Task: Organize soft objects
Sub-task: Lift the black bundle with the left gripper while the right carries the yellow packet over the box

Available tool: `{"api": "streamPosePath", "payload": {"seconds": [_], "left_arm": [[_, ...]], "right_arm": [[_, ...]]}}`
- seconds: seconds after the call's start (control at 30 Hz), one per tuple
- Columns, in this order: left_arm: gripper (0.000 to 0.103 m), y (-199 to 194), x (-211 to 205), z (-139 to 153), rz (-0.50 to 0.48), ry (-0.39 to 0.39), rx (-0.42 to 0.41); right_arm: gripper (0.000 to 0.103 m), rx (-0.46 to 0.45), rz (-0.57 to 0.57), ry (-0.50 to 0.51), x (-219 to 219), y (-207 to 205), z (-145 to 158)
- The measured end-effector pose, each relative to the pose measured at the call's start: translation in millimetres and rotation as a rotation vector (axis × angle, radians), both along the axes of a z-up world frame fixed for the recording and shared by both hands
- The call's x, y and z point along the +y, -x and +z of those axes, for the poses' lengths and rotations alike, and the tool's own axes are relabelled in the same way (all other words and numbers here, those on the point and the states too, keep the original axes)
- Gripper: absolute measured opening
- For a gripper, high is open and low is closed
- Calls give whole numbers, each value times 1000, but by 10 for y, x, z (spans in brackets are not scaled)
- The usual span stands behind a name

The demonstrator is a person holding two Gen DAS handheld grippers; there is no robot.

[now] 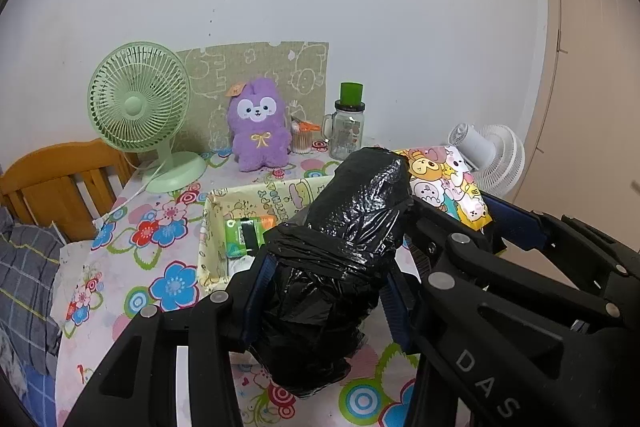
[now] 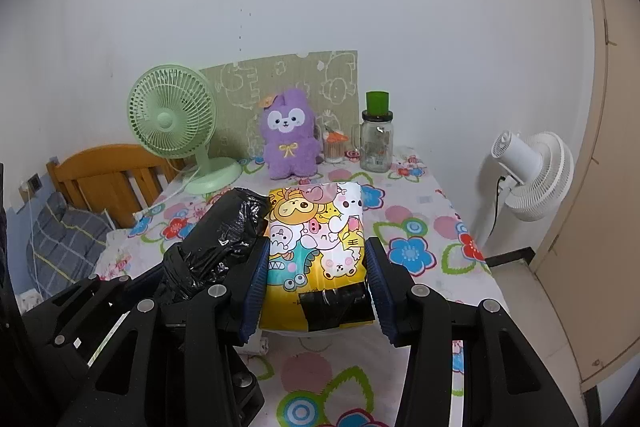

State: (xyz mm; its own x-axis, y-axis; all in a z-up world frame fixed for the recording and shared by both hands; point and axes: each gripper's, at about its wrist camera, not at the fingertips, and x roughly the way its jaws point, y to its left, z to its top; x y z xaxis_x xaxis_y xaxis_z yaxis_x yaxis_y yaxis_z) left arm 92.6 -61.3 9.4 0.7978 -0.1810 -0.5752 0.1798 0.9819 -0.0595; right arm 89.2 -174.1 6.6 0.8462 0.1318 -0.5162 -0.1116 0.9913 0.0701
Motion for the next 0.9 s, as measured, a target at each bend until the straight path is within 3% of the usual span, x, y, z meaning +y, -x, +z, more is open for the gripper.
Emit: {"api": "streamPosePath", "payload": {"seconds": [0.9], "left_arm": [[52, -427, 67, 127, 25, -19, -33]], "right_arm": [[50, -17, 25, -7, 114, -463, 129]]}}
